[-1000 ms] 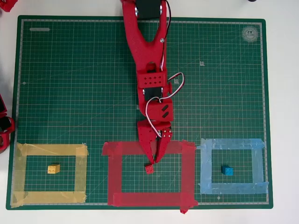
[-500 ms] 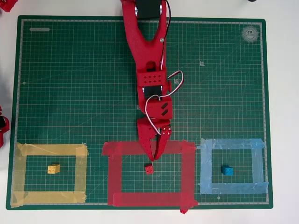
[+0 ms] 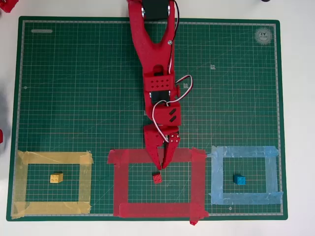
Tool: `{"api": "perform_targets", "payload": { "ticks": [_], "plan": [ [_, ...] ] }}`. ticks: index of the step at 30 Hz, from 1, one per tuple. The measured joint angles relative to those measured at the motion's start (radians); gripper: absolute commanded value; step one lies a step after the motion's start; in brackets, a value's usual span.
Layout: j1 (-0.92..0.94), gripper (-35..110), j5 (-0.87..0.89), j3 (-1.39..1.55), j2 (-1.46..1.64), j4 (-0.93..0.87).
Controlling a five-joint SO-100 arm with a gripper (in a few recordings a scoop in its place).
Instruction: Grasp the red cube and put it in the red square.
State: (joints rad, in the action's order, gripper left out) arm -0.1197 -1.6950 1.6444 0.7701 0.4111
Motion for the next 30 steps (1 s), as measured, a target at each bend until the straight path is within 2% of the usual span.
{"api": "perform_targets", "payload": {
  "ticks": [15, 30],
  "plan": [
    [0.025, -1, -0.005, -0.044, -0.026, 0.107],
    [0.023, -1, -0.005, -0.021, -0.005, 0.115]
  ]
}}
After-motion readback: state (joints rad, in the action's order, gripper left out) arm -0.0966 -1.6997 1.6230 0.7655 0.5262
